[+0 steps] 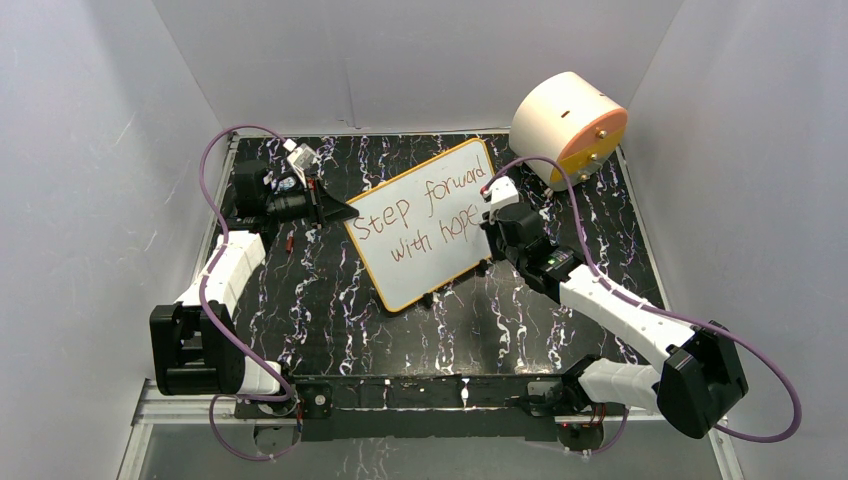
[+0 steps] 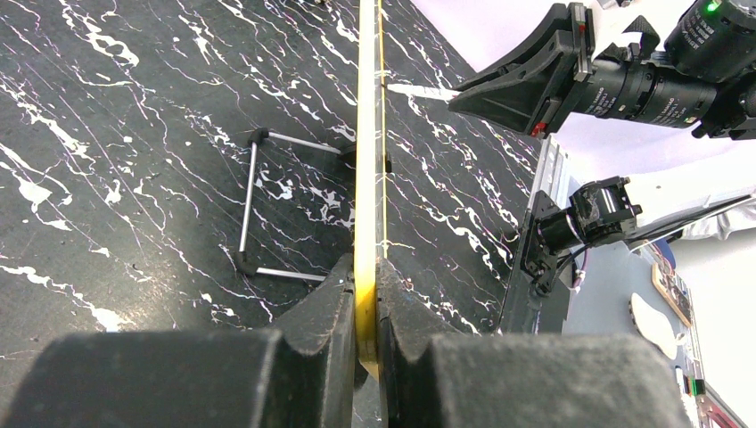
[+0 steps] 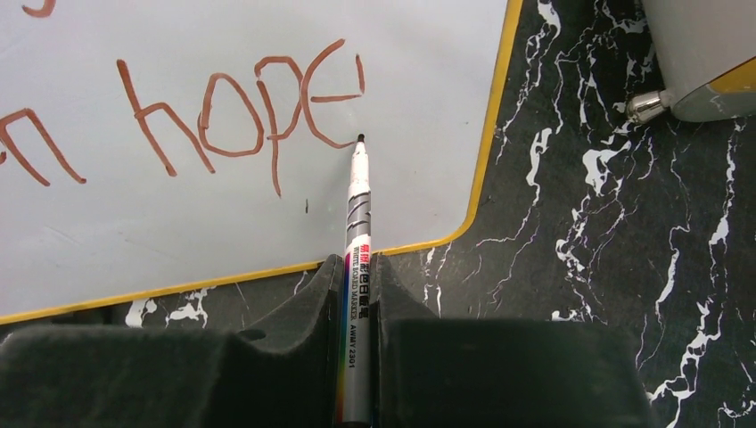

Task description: Write a sentence on the whiteboard

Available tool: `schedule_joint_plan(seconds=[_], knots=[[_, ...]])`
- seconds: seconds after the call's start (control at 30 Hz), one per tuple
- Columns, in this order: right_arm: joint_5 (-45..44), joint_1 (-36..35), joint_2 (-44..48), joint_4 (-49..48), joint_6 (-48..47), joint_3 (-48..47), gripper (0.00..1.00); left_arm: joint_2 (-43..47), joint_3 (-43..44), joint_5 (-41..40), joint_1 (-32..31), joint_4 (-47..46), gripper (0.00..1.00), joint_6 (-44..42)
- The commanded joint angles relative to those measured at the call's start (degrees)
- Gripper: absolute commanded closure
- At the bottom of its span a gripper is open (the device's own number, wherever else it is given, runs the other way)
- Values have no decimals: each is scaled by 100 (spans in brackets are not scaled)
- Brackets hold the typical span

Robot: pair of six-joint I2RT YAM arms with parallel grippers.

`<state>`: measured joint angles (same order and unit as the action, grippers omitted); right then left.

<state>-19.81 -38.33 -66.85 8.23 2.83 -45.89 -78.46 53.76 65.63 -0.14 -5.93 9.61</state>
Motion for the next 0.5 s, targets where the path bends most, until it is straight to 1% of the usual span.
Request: schedule_joint_plan(seconds=[0.0,0.3,0.47], knots=[[-282,-1,123,-540,50,38,100,-91,-6,85,-150,329,100,-284],[-450,16,368,-609,116,198,100,-100,-6,77,-151,326,100,-275],[-371,38,311,-615,168,262,100,-100,-10,82,-151,330,100,-275]])
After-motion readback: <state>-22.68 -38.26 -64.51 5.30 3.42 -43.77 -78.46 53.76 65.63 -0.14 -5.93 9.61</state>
